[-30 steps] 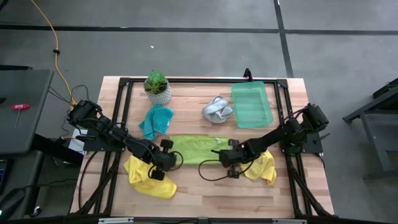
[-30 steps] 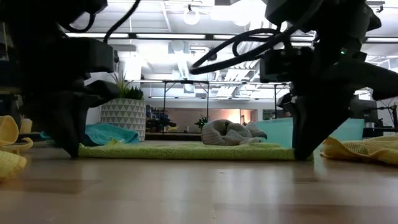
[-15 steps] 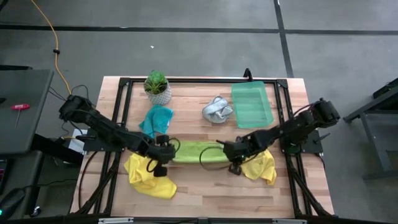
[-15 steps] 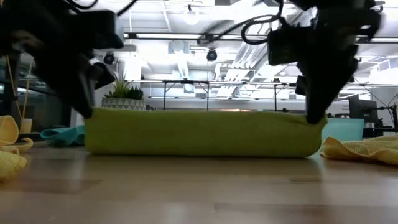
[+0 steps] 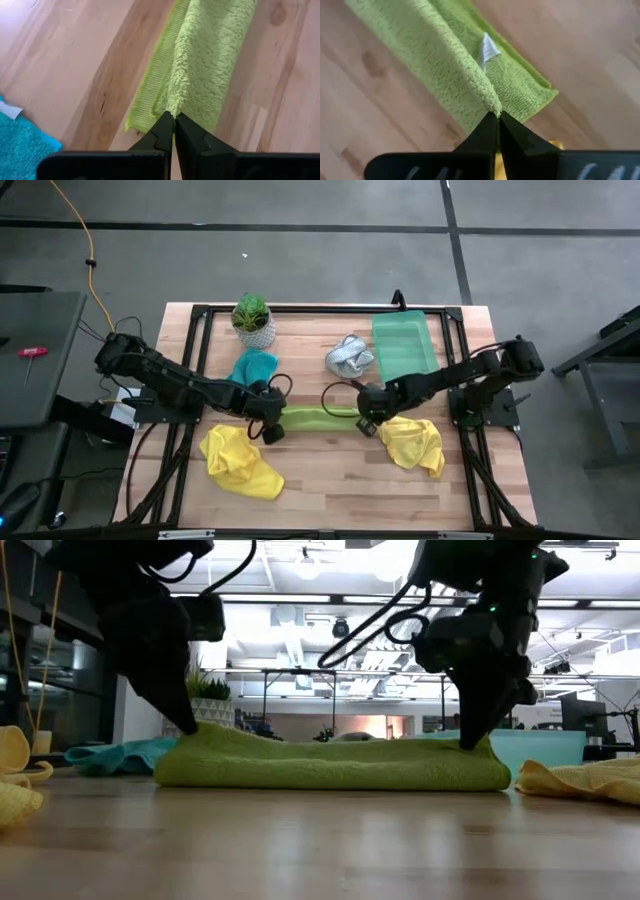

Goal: Fold microfiber towels
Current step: Fold the green microfiber cloth

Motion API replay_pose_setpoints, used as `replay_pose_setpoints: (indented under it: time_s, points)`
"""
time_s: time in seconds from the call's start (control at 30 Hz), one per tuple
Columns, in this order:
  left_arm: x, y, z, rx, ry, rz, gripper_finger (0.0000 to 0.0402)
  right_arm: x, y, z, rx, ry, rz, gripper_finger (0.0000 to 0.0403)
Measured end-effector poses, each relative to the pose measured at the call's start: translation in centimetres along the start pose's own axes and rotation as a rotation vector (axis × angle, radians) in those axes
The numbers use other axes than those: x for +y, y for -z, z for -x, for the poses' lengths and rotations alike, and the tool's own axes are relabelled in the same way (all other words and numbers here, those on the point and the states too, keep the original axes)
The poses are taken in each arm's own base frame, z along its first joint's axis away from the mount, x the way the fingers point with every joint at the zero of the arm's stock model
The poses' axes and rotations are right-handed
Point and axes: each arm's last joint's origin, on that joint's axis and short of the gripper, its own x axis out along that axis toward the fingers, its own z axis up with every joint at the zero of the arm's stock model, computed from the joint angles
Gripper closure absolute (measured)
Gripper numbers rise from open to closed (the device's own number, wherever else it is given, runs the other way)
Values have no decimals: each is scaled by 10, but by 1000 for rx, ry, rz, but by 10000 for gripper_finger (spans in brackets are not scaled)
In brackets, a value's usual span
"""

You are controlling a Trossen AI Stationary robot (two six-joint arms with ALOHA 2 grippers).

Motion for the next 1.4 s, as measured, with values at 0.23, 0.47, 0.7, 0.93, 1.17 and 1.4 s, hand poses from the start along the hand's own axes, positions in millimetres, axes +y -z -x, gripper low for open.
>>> replay_pose_setpoints:
  time_s: [0.23,0.47,0.7,0.93,1.17,1.4]
  points:
    - [1,-1,0,-23,-32,26,399,-5,-5,0,-2,14,-25,403]
    - [0,0,0,-22,-32,24,398,-5,-5,0,-3,12,-16,403]
    - [1,2,-5,-15,-65,9,390,-5,-6,0,-18,15,-14,383]
    - [1,4,-10,3,-92,-28,351,-6,-8,0,-84,72,-23,302]
    - [17,9,-4,103,-189,-68,312,-14,-8,13,-91,112,10,216]
    - [32,3,21,93,-146,-7,279,-30,2,36,-44,138,25,186]
